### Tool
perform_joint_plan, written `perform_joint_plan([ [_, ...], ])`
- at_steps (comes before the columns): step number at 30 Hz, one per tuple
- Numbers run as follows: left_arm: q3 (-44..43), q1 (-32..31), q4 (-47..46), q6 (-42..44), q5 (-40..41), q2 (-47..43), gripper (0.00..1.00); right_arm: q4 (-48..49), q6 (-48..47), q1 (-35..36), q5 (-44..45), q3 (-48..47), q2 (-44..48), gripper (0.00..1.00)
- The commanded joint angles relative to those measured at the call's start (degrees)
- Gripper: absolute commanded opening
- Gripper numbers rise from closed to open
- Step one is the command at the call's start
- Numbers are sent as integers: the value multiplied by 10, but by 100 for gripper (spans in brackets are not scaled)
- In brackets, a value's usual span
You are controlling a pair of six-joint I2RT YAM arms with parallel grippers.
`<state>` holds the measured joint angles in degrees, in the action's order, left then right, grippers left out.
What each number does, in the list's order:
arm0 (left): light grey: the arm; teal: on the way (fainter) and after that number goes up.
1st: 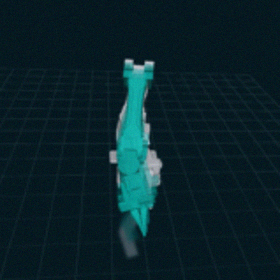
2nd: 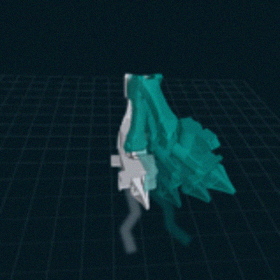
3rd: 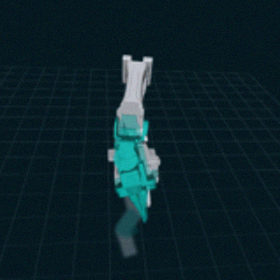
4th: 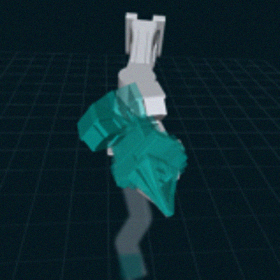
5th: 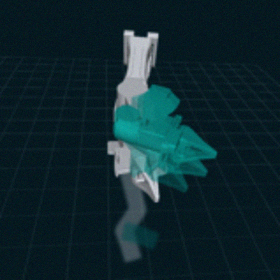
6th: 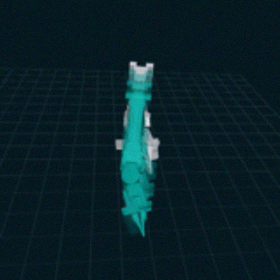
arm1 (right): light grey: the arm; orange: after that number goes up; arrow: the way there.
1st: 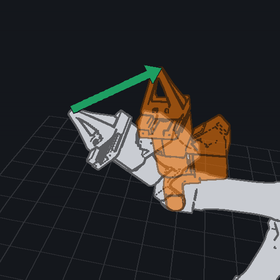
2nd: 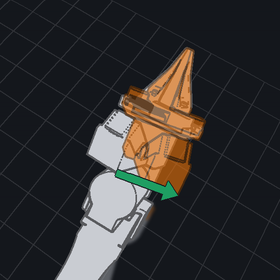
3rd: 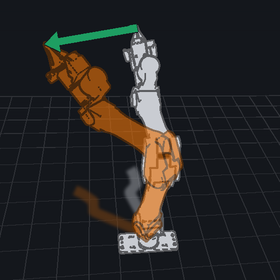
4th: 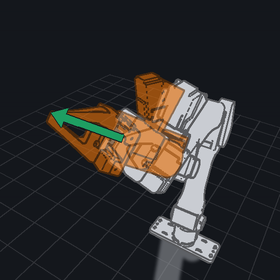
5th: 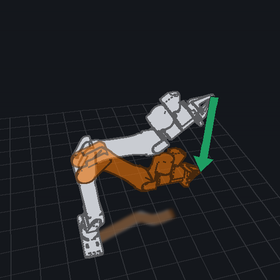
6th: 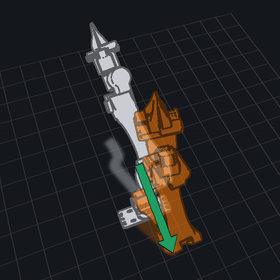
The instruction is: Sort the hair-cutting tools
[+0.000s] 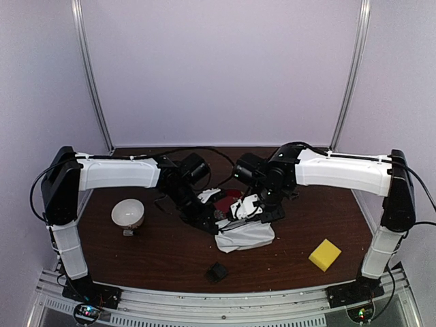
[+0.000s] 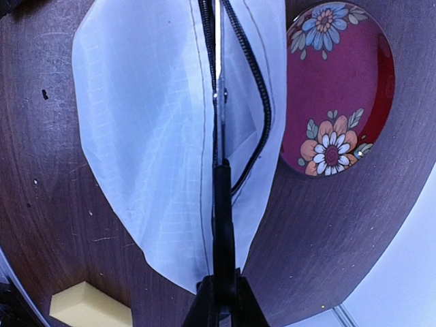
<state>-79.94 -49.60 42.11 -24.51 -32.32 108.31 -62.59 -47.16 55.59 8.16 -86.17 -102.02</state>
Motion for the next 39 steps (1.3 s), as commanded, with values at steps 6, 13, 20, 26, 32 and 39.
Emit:
perform_joint_plan([
  [6, -10, 4, 2, 20, 37, -26, 0, 16, 3, -1, 10, -1, 13, 27],
  [13, -19, 4, 3, 67, 72, -83, 30, -12, 52, -60, -62, 15, 118, 49],
  [20, -70, -40, 4, 191, 175, -115, 41, 114, 221, -185, -202, 116, 208, 61],
  [26, -93, -142, -74, 287, 355, -80, 44, 145, 351, -300, -382, 146, 144, 61],
  [32, -156, -170, -88, 313, 359, 2, 47, 109, 386, -357, -519, 122, 45, 62],
  [39, -210, -176, -73, 319, 343, 73, 48, 92, 394, -357, -628, 103, -27, 57],
])
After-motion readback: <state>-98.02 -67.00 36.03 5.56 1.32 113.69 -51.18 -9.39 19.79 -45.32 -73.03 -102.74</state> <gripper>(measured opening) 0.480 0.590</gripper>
